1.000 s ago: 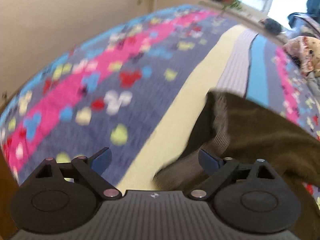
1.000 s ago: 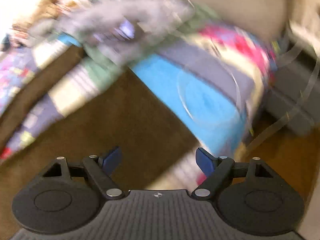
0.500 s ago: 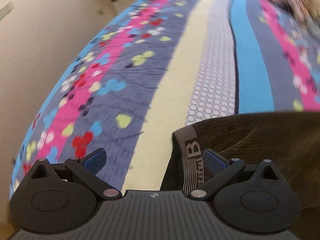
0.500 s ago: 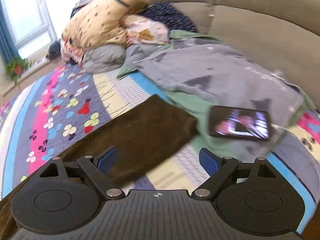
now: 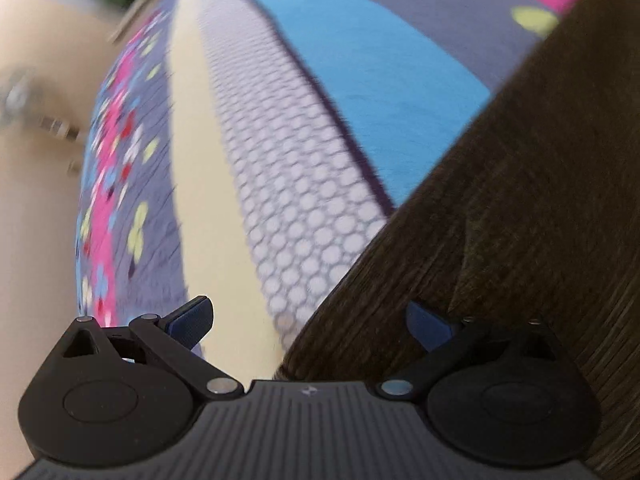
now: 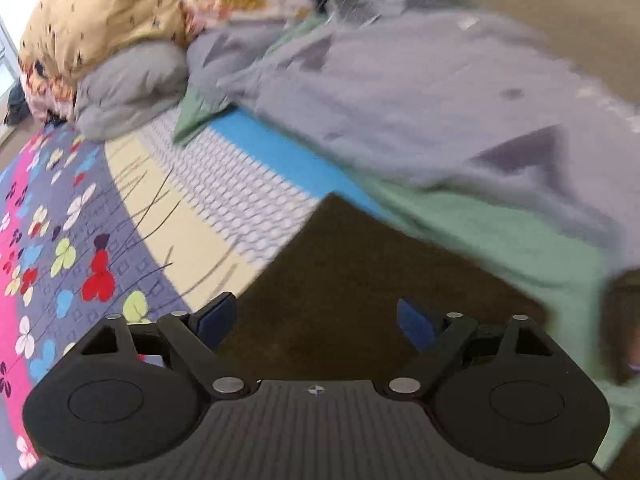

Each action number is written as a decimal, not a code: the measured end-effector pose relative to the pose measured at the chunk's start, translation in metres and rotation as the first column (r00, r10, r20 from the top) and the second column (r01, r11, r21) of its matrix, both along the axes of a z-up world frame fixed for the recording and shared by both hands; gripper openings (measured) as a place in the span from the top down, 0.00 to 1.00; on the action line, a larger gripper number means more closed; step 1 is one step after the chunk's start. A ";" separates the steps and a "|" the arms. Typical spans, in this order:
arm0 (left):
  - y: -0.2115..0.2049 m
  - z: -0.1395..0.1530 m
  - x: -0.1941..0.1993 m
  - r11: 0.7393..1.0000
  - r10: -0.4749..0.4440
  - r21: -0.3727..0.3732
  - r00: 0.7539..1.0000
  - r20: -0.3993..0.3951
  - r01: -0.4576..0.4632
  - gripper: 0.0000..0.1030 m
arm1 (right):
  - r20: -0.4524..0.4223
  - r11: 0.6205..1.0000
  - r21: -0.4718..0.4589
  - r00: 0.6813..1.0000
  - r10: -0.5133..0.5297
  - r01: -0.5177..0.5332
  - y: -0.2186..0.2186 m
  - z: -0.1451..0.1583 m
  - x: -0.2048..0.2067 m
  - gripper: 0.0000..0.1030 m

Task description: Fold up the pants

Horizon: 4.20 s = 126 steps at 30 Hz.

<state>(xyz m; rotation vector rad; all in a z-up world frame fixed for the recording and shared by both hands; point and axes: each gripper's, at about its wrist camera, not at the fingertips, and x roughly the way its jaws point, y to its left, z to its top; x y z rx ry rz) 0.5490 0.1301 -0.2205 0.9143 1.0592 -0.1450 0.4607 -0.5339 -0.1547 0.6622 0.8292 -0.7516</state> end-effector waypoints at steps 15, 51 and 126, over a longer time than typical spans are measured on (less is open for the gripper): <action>-0.007 -0.012 -0.007 0.977 -0.207 0.044 0.978 -0.007 0.207 0.12 | -0.170 0.973 -0.221 0.985 0.028 -0.066 0.020 -0.072 0.084 0.75; 0.078 0.107 -0.270 0.632 0.471 -0.722 0.879 0.072 -0.280 0.05 | 0.011 0.989 0.003 0.989 0.148 -0.148 0.097 -0.029 -0.465 1.00; 0.194 0.076 -0.301 -0.056 0.687 -0.889 0.629 -0.365 -0.455 0.11 | -0.035 0.941 -0.253 0.975 0.221 -0.223 0.165 0.035 -0.498 0.12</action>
